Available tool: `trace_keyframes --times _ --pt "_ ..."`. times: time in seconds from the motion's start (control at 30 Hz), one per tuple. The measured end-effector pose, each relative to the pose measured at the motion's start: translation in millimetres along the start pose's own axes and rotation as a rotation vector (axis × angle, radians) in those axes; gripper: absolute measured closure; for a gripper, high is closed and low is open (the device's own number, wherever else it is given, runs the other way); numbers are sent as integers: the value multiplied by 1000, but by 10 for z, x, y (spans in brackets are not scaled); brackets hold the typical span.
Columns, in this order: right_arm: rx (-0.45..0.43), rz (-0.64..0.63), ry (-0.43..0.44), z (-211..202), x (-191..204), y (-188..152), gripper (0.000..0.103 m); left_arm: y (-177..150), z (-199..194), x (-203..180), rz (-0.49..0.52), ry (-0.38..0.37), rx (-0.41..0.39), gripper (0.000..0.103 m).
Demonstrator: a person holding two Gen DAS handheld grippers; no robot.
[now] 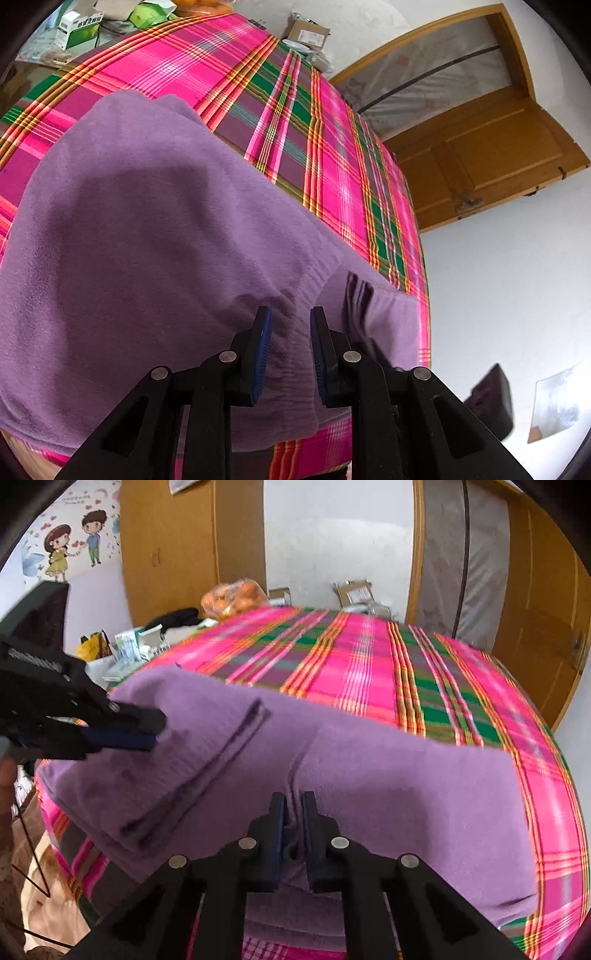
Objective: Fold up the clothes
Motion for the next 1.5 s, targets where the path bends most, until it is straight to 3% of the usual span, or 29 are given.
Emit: trace_keyframes --times 0.2,0.37,0.47,0.53,0.63,0.83,1.03,1.07,1.1,1.13,1.23,1.5 --pt "33 -47 -2 -15 100 -9 82 15 -44 31 -1 -3 -7 82" --pt "-46 14 26 -146 114 84 81 40 -178 96 1 0 -37 82" --pt "-59 98 106 -122 81 179 80 36 -295 214 -3 21 -62 82" --pt "-52 157 170 -77 63 242 66 31 -384 326 -25 36 -82 82" --pt "-6 230 260 118 78 339 60 44 -554 504 -70 45 -121 82" --pt "61 313 329 406 100 410 53 39 -868 810 -108 113 -198 82" --pt "88 344 362 631 162 515 50 26 -886 957 -151 108 -186 82" --pt "86 346 366 643 163 527 51 32 -878 950 -145 110 -182 82" --pt "84 349 371 655 163 539 64 39 -870 944 -140 111 -180 82" --pt "82 351 376 666 162 552 87 52 -861 938 -138 113 -177 82" --pt "60 350 372 650 152 588 92 65 -846 935 -128 115 -171 82" --pt "18 324 315 625 132 667 93 -5 -810 1003 -114 100 -147 82"
Point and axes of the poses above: each gripper's, at about its wrist camera, not at the fingertips, and z roughly the way its jaws point, x to its left, y to its top, the point moved 4 cm from there along z, roughly the way its jaws point, and after that the axes turned 1 degree about x, right-handed, at the moved point
